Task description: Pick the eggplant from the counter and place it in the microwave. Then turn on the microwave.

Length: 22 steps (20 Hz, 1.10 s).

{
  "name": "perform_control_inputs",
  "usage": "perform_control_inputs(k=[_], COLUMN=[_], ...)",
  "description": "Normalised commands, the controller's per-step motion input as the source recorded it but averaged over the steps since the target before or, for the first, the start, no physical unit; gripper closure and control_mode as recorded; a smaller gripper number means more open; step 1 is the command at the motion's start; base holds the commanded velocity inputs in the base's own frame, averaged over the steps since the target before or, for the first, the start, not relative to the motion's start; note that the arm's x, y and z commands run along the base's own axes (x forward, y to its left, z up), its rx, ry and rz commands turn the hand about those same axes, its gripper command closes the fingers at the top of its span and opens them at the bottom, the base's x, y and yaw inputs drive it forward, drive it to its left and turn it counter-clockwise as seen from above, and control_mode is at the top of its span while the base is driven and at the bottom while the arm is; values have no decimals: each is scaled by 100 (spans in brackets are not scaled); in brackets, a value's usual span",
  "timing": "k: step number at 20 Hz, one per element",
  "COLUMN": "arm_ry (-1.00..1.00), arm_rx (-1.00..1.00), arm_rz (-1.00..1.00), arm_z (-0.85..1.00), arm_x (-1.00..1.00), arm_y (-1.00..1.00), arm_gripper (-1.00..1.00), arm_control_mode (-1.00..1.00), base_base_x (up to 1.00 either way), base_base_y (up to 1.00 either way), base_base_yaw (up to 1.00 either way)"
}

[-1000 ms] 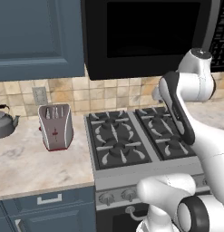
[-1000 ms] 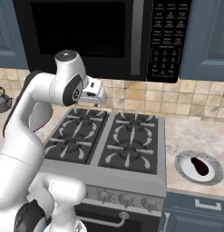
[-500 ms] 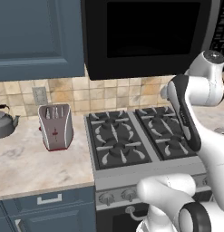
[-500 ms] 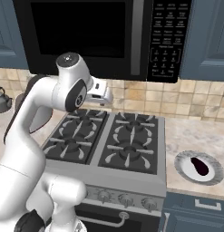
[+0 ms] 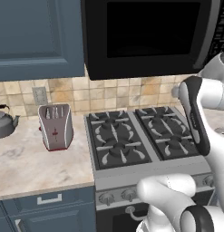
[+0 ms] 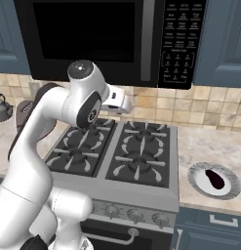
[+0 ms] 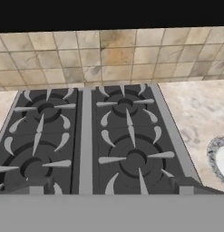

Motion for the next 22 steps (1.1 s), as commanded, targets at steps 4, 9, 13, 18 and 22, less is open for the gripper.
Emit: perform_control_inputs(k=[4,9,13,18,22], arm_ry=[-5,-3,-3,-3,-3], arm_rx=[3,2,1,0,0], arm_rz=[-3,-3,-2,-1,-1], arm_z=[25,38,38,32,26], arm_x=[-7,-1,0,0,0], arm_y=[-27,-21,-15,-13,-11], arm_gripper=[-100,-100,-100,-100,-100], arm_control_mode=[-100,-100,-100,-100,-100], base_base_x=[0,0,0,0,0], base_base_y=[0,0,0,0,0], base_base_yaw=[0,0,0,0,0])
